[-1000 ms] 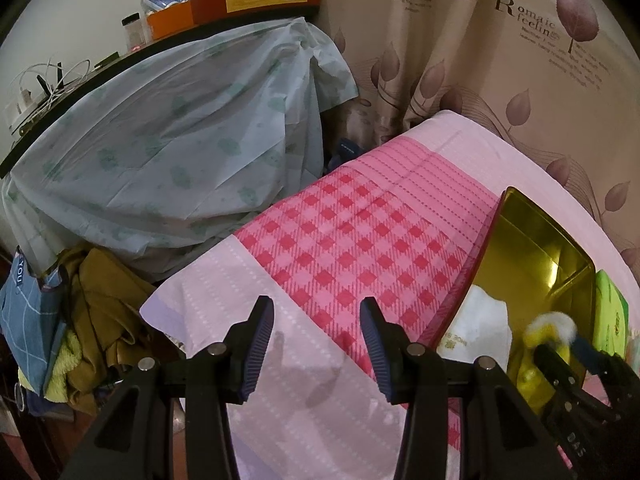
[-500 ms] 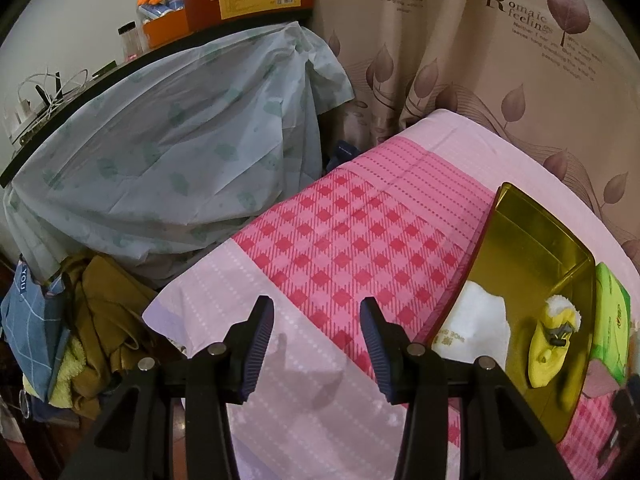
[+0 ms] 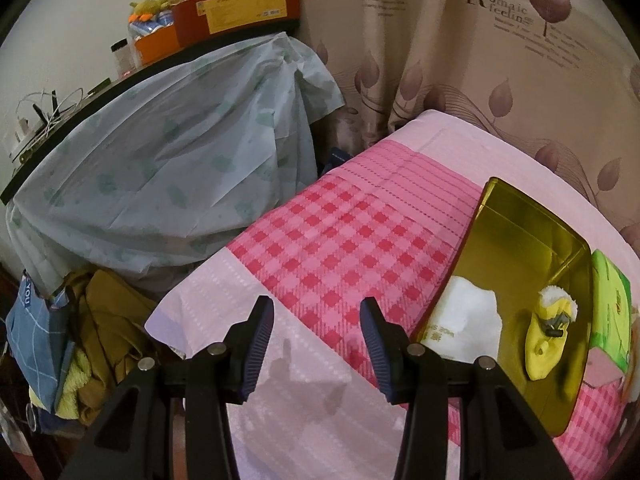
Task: Organize soft objects
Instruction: 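Return the right gripper to the pile and grasp the white waffle-knit cloth, then grasp the green-pink striped towel with the left gripper while the right gripper holds the white cloth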
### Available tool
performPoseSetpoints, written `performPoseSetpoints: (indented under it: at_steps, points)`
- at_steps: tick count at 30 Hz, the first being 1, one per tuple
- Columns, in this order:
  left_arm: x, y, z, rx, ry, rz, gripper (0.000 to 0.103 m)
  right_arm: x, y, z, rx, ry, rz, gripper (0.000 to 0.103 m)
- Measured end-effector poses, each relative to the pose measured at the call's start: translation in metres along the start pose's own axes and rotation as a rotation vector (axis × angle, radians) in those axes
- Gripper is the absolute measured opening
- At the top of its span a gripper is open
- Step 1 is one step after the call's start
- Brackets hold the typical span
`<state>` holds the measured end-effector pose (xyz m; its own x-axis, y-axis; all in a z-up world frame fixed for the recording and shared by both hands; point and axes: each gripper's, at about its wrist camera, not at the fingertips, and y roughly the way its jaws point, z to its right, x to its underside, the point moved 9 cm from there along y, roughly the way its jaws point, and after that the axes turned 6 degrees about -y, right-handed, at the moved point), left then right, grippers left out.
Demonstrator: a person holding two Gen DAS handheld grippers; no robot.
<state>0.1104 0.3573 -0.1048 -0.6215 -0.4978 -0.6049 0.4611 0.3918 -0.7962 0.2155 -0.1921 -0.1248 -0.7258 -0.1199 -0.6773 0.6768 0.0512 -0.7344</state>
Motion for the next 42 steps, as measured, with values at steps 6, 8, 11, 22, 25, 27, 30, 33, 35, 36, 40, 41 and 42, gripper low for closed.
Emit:
performPoseSetpoints:
  at_steps: [6, 8, 11, 22, 25, 27, 30, 33, 35, 36, 40, 41, 42]
  points:
    - [0.0, -0.003, 0.01, 0.02, 0.035, 0.017, 0.046, 0.013, 0.021, 0.019, -0.006, 0.043, -0.025, 0.088]
    - [0.0, -0.006, 0.015, 0.027, 0.054, 0.033, 0.046, 0.013, 0.027, 0.023, -0.015, 0.056, -0.027, 0.088]
    - [0.003, -0.011, 0.024, 0.04, 0.086, 0.051, 0.046, 0.015, 0.03, 0.028, -0.027, 0.072, -0.021, 0.086]
    - [0.049, -0.047, 0.115, 0.192, 0.274, 0.045, 0.046, 0.024, 0.024, 0.044, -0.036, 0.09, 0.016, 0.047]
    - [0.072, -0.058, 0.162, 0.28, 0.346, 0.013, 0.046, 0.028, 0.021, 0.056, 0.009, 0.08, 0.014, 0.046]
    - [0.086, -0.064, 0.187, 0.335, 0.38, -0.015, 0.046, 0.033, 0.017, 0.069, 0.048, 0.071, 0.01, 0.046]
    - [0.104, -0.075, 0.224, 0.416, 0.421, -0.062, 0.046, 0.042, 0.013, 0.091, 0.105, 0.069, 0.004, 0.046]
    - [0.12, -0.087, 0.259, 0.488, 0.452, -0.101, 0.049, 0.049, 0.011, 0.107, 0.126, 0.079, 0.002, 0.046]
    - [0.129, -0.095, 0.286, 0.531, 0.48, -0.122, 0.052, 0.05, 0.011, 0.114, 0.117, 0.11, 0.004, 0.046]
    - [0.132, -0.098, 0.295, 0.541, 0.489, -0.129, 0.053, 0.051, 0.011, 0.116, 0.109, 0.117, 0.002, 0.046]
    - [0.149, -0.109, 0.338, 0.616, 0.525, -0.181, 0.054, 0.052, 0.011, 0.116, 0.106, 0.109, -0.002, 0.047]
    - [0.154, -0.109, 0.35, 0.633, 0.538, -0.201, 0.054, 0.052, 0.011, 0.117, 0.101, 0.112, -0.001, 0.048]
    - [0.158, -0.109, 0.357, 0.638, 0.542, -0.216, 0.054, 0.052, 0.011, 0.117, 0.095, 0.115, -0.001, 0.048]
